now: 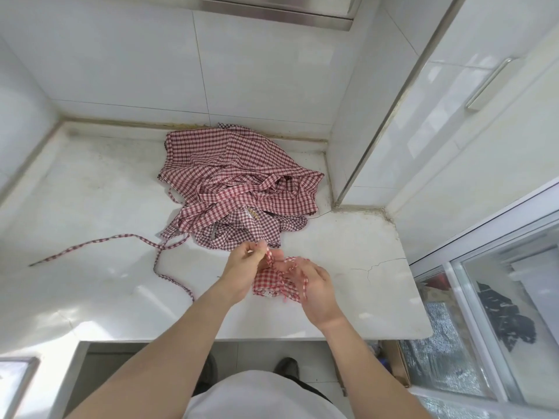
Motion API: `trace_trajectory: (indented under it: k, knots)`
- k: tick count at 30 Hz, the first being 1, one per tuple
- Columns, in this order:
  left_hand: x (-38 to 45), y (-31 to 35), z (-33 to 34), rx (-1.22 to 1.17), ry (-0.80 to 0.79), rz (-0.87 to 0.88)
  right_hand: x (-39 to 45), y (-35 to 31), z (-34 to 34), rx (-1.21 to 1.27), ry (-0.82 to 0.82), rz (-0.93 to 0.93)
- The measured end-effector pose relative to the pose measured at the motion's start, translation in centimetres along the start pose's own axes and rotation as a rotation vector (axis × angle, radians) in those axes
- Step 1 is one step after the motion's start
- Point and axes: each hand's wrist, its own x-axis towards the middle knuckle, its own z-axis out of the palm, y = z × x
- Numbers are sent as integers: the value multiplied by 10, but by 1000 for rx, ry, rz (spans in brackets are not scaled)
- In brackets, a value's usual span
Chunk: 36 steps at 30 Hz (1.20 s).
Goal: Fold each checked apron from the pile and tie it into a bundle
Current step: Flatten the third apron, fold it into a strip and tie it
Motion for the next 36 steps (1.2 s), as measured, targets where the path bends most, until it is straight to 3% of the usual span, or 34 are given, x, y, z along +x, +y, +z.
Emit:
trace_trajectory:
  k: [2, 6, 13, 22, 24, 30, 33, 36]
  knots:
    - [4, 1, 3, -114, 108, -30, 4, 4, 2, 317, 56, 114]
    - [11, 2, 8, -100, 259, -34, 5, 13, 1, 463, 131, 210]
    - [21, 20, 17, -281, 403, -120, -10, -9, 2, 364, 112, 54]
    - [19, 25, 33, -259, 396, -185, -22, -12, 1, 172, 151, -62]
    - [18, 28, 36, -162, 318, -122, -20, -12, -4, 130, 150, -57]
    - [5, 67, 52, 360, -220, 193, -16, -49, -33, -33, 169, -66]
    - [2, 97, 76, 706, -326, 369, -14, -74, -49, -113, 176, -19]
    - [-3, 123, 103, 846, -371, 518, -4, -92, -78, -241, 375, 13]
